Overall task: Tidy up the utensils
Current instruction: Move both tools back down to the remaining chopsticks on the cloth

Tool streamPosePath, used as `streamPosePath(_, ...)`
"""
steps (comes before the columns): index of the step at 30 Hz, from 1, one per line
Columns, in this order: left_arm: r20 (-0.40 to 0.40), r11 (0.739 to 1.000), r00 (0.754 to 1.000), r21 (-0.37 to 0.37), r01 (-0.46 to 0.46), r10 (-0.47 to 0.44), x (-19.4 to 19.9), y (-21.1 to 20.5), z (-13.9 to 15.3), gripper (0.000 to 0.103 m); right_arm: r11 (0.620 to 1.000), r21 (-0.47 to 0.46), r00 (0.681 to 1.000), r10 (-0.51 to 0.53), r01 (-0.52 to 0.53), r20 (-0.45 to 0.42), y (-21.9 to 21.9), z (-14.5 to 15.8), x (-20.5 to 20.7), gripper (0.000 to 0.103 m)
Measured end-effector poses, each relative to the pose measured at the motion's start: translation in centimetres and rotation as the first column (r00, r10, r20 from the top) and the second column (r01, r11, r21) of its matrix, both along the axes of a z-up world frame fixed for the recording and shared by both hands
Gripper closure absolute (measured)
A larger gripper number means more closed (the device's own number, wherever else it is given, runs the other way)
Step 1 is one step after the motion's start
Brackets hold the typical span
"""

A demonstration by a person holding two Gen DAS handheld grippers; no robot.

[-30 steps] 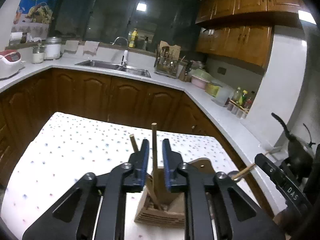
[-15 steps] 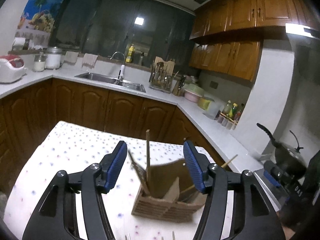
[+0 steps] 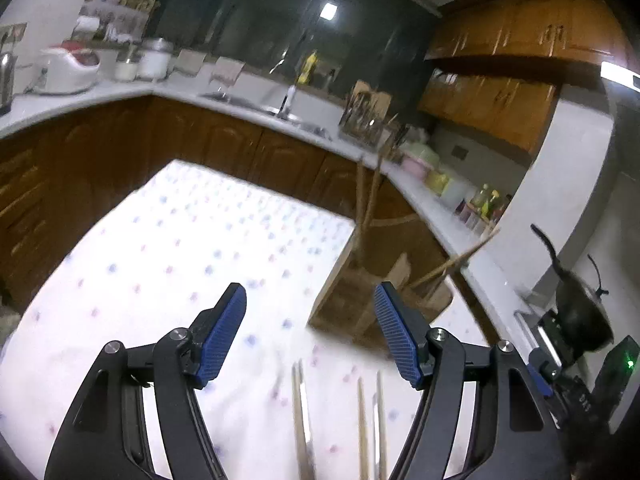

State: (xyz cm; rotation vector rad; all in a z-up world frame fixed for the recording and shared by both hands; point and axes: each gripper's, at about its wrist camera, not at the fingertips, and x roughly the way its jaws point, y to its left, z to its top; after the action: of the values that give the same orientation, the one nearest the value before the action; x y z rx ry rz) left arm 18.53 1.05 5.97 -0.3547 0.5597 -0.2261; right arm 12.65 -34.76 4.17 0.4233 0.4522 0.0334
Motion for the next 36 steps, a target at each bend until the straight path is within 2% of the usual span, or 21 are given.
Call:
streamPosePath(8, -0.101, 1.000, 0.995, 0.015, -0.015, 0.016, -2.3, 1.0, -4.0, 0.035, 1.000, -0.009, 0.998, 0.022, -0.022, -0.058, 1.3, -2.4, -2.6, 0.021)
streamPosePath(17, -0.166, 0.998, 0.986, 0.065, -0.007, 0.017, -3.1, 1.1, -6.4, 0.035, 1.000, -0.009, 0.989, 0.022, -0.024, -0.144, 1.7, -5.5, -3.5, 0.021)
streamPosePath(22, -0.229, 0.995, 0.972, 0.072, 0.064, -0.046, -3.1, 0.0, -8.0, 0.035, 0.999, -0.020, 0.982, 0.028, -0.032, -0.188, 1.9, -6.7, -3.6, 0.021)
streamPosePath(31, -0.305, 0.961, 0.949, 0.226, 0.160, -0.087, -2.4, -4.4, -10.2, 0.036, 0.994, -0.082, 0.970, 0.046, -0.068, -0.239, 2.6, -7.9, -3.2, 0.022)
streamPosePath(34, -0.322, 0.951, 0.944, 0.263, 0.164, -0.074, -1.6, -5.2, -10.9, 0.036, 0.990, -0.106, 0.962, 0.058, -0.089, -0.266, 2.9, -8.3, -2.8, 0.031)
streamPosePath(36, -0.347, 0.941, 0.935, 0.286, 0.180, -0.073, -1.0, -5.6, -11.7, 0.040, 0.987, -0.128, 0.953, 0.053, -0.095, -0.299, 3.1, -8.8, -2.4, 0.045)
